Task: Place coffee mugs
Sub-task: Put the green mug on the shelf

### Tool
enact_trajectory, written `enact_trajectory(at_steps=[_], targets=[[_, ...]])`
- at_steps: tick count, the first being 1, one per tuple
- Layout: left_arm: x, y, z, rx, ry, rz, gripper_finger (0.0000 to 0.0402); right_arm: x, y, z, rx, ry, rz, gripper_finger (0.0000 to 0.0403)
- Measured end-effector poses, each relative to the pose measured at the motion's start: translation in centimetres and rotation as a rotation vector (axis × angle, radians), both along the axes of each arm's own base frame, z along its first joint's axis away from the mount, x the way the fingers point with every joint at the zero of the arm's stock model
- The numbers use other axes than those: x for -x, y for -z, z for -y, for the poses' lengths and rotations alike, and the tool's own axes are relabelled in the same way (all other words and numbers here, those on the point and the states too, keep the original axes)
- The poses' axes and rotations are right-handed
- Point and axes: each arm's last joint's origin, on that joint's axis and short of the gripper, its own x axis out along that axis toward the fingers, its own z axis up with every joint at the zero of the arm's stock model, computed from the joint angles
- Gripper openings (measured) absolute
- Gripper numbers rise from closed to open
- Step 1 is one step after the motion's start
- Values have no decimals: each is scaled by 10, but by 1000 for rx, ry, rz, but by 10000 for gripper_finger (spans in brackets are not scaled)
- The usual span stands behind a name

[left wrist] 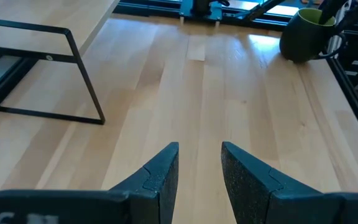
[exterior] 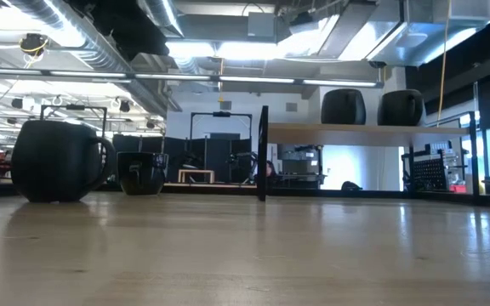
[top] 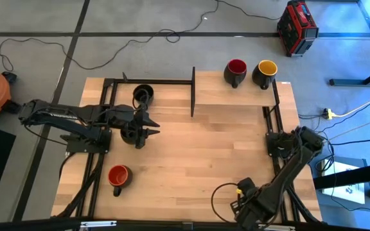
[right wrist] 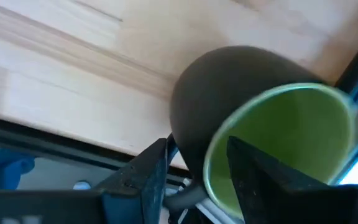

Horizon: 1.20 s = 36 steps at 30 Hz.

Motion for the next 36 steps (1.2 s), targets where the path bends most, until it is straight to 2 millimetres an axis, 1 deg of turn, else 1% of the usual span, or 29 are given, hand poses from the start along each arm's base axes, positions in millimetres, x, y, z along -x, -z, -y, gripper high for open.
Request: enact_trajectory(at_steps=[6, 8, 12, 15, 17, 19, 21, 25, 27, 33, 36], targets=[[0, 0, 0, 0, 0, 0, 116, 2, 28, 3, -8, 0, 4, 120], [0, 0, 0, -1, 0, 0, 116, 3, 32, 4, -6, -5, 3, 104], [0, 0, 0, 1, 0, 1, 116, 3, 34, 6, 11, -51, 17, 58], [0, 0, 0, 7, -3, 1, 116, -1, 31, 8, 18, -134, 45, 15], [0, 0, 0, 6, -2, 1, 116, -7, 27, 11, 11, -187, 57, 8], [0, 0, 0, 2, -1, 1, 116, -17, 21, 17, 15, -240, 83, 13], [0, 0, 0, 1, 0, 1, 116, -30, 14, 26, 33, -292, 119, 11], [0, 0, 0, 0, 0, 1, 116, -62, 1, 50, 75, -391, 225, 7], [0, 0, 0, 0, 0, 1, 116, -77, -1, 65, 81, -437, 245, 8], [0, 0, 0, 0, 0, 1, 116, -119, -3, 120, 86, -549, 332, 6], [0, 0, 0, 0, 0, 1, 116, -139, -4, 147, 92, -589, 409, 5]])
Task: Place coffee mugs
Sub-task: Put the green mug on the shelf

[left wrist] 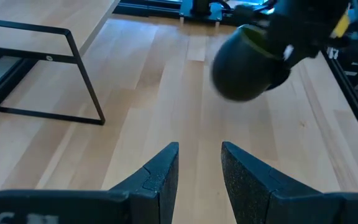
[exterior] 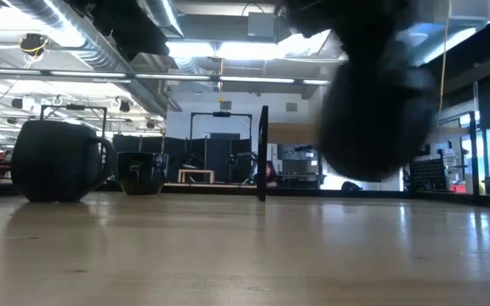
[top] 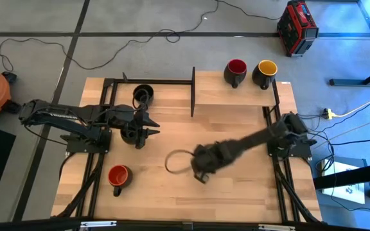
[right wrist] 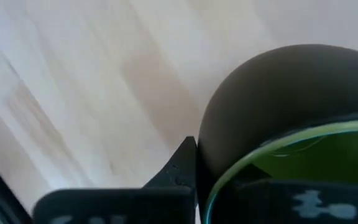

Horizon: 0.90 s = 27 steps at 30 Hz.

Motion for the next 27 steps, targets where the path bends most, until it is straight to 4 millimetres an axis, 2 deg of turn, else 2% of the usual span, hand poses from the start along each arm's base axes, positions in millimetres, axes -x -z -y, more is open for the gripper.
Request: enact_trajectory(at_steps=[6, 11, 18, 27], targets=[[0, 0, 0, 7, -4, 0, 116, -20, 2, 52, -48, -18, 18, 5], [0, 0, 0, 8, -3, 1, 116, -25, 3, 80, -107, 23, 14, 3], [0, 0, 0, 7, -2, 1, 116, -30, 12, 100, -179, 30, -18, 4], [0, -1, 0, 3, -6, 10, 116, -38, 29, 104, -221, 8, -37, 5]])
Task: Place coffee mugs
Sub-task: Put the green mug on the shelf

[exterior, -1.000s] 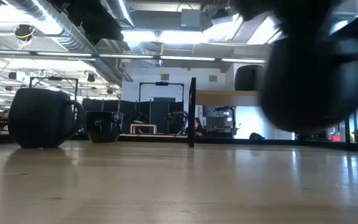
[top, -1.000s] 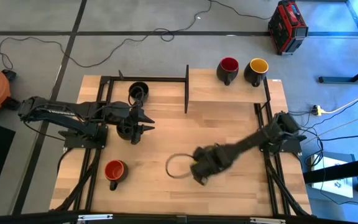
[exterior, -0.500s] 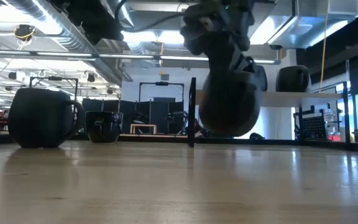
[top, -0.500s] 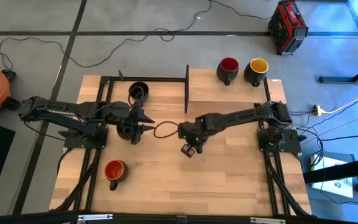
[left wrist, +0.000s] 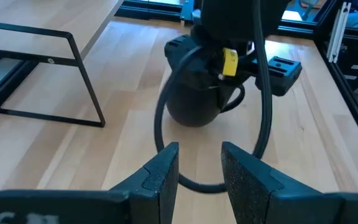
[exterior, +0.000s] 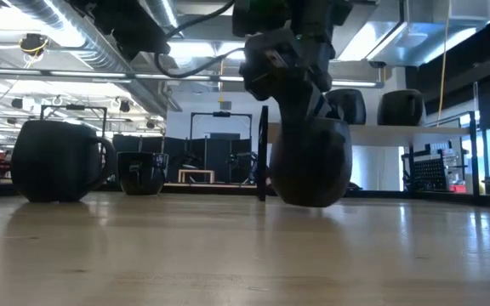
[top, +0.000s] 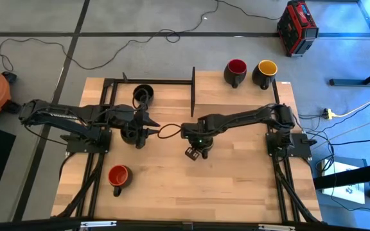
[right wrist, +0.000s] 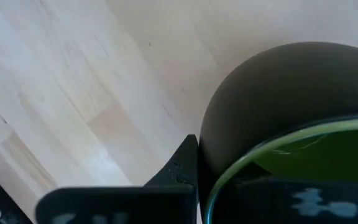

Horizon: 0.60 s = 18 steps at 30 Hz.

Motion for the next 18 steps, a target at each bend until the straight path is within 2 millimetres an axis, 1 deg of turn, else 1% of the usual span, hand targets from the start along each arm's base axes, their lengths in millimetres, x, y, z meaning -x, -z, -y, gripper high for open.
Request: enact_trajectory(at_steps=[5, 8, 13, 15, 18], targets=[[0, 0, 0, -3, 2, 0, 116, -2, 1, -1, -19, -4, 7, 7], [0, 0, 0, -4, 2, 0, 116, -1, 1, -1, -11, 2, 1, 20], [0, 0, 0, -5, 2, -1, 116, -2, -3, -1, -13, 28, 4, 72], [0, 0, 0, -4, 2, 0, 116, -4, -10, -1, -8, 29, 11, 96], [0, 0, 0, -4, 1, 0, 116, -5, -29, -1, 0, 27, -2, 129]])
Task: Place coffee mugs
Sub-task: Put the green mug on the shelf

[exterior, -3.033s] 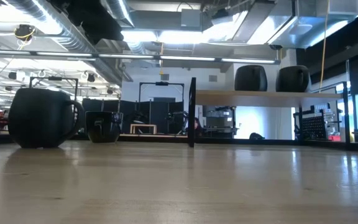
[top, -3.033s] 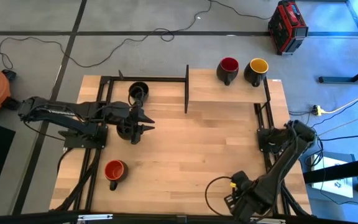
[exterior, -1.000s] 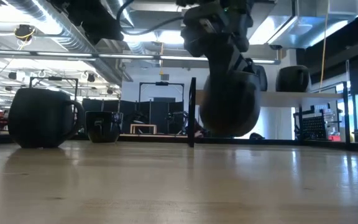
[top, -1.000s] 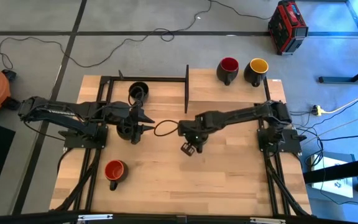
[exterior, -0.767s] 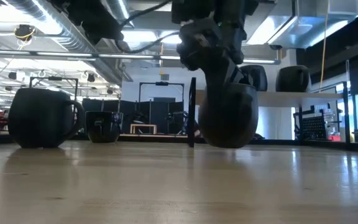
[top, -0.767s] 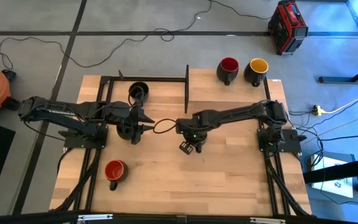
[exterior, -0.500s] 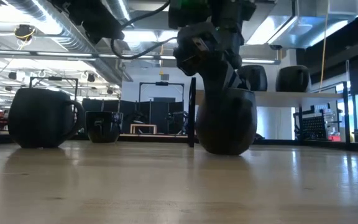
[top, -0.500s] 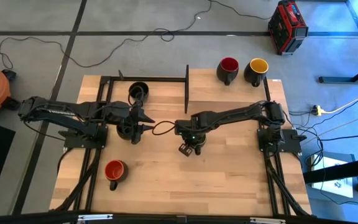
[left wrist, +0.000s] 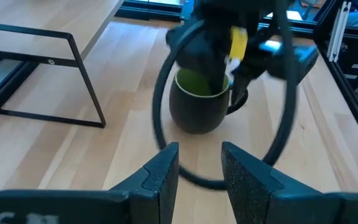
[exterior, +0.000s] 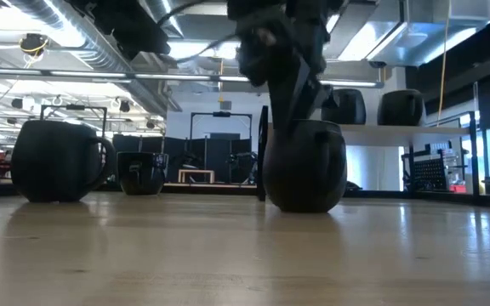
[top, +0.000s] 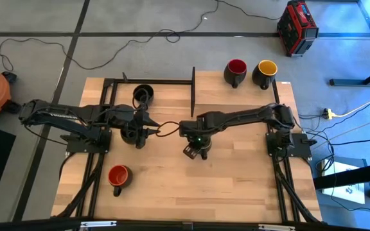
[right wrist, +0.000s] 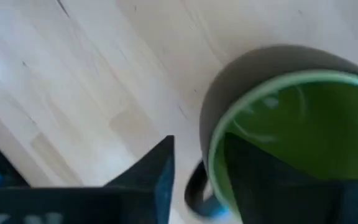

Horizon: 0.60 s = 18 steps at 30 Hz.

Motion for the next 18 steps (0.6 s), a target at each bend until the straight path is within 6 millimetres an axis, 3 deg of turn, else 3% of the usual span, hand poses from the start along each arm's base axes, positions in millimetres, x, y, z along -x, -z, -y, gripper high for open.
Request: enact_trajectory(at_steps=[5, 9, 14, 18], targets=[[0, 0, 0, 0, 0, -2, 116, 4, -49, -10, 80, 11, -17, 159], [0, 0, 0, 2, -1, -4, 116, 11, -82, -48, 197, 33, 43, 165], [0, 0, 0, 6, -3, -5, 116, 30, -78, -110, 352, 163, 86, 165], [1, 1, 0, 26, -14, -12, 116, 55, -55, -156, 513, 366, 178, 166]])
